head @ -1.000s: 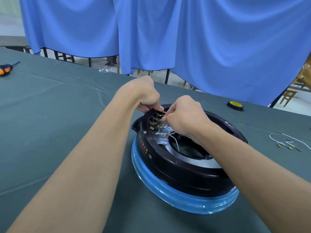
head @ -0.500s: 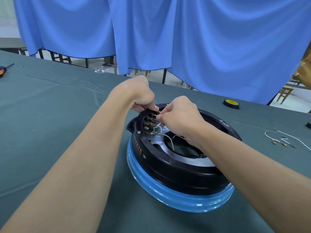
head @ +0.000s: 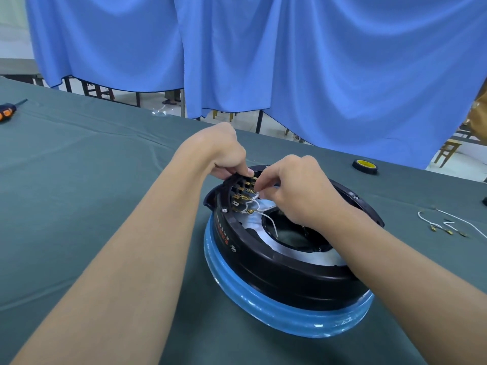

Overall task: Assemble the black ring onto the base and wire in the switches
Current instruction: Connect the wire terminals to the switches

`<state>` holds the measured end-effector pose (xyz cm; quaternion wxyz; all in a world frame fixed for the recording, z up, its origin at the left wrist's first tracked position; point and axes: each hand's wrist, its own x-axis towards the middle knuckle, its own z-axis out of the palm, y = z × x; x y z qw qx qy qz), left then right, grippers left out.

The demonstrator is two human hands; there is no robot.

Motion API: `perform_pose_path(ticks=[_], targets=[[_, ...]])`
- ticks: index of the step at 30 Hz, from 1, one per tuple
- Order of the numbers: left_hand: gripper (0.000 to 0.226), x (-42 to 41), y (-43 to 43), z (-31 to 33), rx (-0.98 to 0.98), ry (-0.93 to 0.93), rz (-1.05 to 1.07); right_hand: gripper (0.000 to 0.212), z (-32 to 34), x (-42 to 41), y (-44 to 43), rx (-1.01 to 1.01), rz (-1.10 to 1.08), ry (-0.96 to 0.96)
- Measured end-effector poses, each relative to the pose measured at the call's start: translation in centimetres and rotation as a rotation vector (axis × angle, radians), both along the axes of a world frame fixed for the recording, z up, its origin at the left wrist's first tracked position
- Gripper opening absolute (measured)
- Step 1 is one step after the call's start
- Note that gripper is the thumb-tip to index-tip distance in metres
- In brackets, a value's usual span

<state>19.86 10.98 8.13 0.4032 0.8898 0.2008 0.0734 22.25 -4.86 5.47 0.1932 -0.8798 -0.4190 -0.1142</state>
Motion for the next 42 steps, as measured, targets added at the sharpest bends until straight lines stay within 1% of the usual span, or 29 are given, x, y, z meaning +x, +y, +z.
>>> perform_pose_path(ticks=[2, 5, 9, 15, 23, 26, 32, 36, 38, 39, 41, 42], targets=[[0.025, 0.1, 0.0, 0.0, -0.003, -0.003, 0.0, 0.019, -0.1, 0.3, 0.0, -0.026, 0.019, -0.041], [0.023, 0.1, 0.2, 0.0, 0.008, 0.002, 0.004, 0.018, -0.2, 0.5, 0.0, -0.088, 0.04, -0.073], [0.017, -0.1, 0.1, 0.2, 0.009, 0.016, 0.0, 0.024, -0.2, 0.3, 0.2, -0.224, 0.052, -0.179], [0.021, -0.1, 0.0, 0.2, 0.041, 0.012, 0.002, 0.019, -0.2, -0.2, 0.1, -0.243, 0.016, -0.299], [0.016, 0.1, -0.2, 0.1, 0.083, 0.004, -0.003, 0.02, -0.1, -0.3, 0.5, -0.239, 0.001, -0.276], [0.027, 0.0, -0.3, 0.1, 0.112, 0.011, 0.001, 0.02, 0.0, -0.4, 0.6, -0.237, 0.003, -0.272], [0.02, 0.0, -0.3, -0.1, 0.129, -0.003, 0.003, 0.024, 0.0, -0.6, 0.6, -0.201, -0.001, -0.206], [0.026, 0.0, -0.1, -0.2, 0.095, -0.005, 0.003, 0.027, 0.0, -1.0, 0.6, -0.182, -0.019, -0.126], [0.022, -0.1, -0.2, -0.1, 0.101, 0.009, -0.004, 0.027, 0.0, -1.3, 0.6, -0.139, -0.037, -0.124], [0.015, -0.1, -0.2, 0.0, 0.109, 0.015, -0.007, 0.026, 0.1, -1.4, 0.6, -0.082, -0.036, -0.128], [0.005, -0.2, -0.2, 0.2, 0.14, 0.025, -0.002, 0.022, 0.2, -1.6, 0.6, 0.043, 0.004, -0.105], [0.004, -0.3, -0.2, 0.3, 0.15, 0.032, 0.0, 0.019, 0.2, -1.8, 0.6, 0.06, 0.033, -0.085]])
